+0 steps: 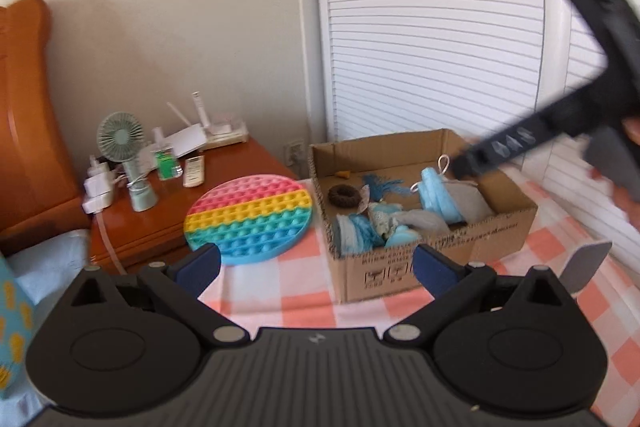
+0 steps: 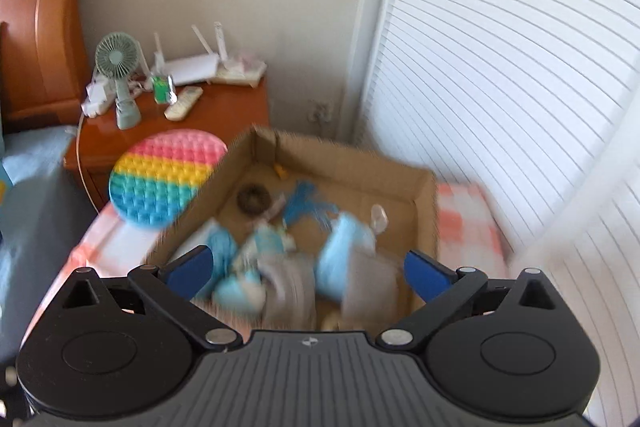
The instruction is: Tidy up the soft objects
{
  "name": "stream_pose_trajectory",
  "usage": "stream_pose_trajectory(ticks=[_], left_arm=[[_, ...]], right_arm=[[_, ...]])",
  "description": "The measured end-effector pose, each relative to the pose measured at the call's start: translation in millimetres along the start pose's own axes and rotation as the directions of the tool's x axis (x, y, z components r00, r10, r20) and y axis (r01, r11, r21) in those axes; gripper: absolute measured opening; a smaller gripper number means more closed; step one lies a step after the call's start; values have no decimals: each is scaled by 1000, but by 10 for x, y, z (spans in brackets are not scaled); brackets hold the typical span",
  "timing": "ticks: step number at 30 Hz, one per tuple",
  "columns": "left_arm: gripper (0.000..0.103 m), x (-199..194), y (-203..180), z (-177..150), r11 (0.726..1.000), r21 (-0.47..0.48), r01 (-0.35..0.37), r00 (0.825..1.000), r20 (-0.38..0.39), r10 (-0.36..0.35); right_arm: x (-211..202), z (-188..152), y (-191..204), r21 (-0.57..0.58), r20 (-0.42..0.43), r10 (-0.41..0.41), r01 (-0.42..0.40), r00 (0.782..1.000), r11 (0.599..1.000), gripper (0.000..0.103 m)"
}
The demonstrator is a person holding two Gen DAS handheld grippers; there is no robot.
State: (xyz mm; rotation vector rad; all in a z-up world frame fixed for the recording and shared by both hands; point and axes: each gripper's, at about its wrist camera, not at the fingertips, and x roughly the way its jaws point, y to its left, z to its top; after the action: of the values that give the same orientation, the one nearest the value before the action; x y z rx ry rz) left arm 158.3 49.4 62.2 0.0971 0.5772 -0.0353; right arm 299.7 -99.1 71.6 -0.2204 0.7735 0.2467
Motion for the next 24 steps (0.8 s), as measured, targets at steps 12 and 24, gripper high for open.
stream_pose_trajectory(ticks=[12, 24], left_arm=[[102, -502, -382, -135, 999, -34, -8, 996, -93, 4], [102, -609, -583, -103, 999, -7, -33, 995, -90, 33]], right_arm=[[-1026, -1173, 98, 147, -10, -91, 92, 996, 985, 103], [-1373, -1483, 0, 231, 33, -156, 144, 987, 962, 103]])
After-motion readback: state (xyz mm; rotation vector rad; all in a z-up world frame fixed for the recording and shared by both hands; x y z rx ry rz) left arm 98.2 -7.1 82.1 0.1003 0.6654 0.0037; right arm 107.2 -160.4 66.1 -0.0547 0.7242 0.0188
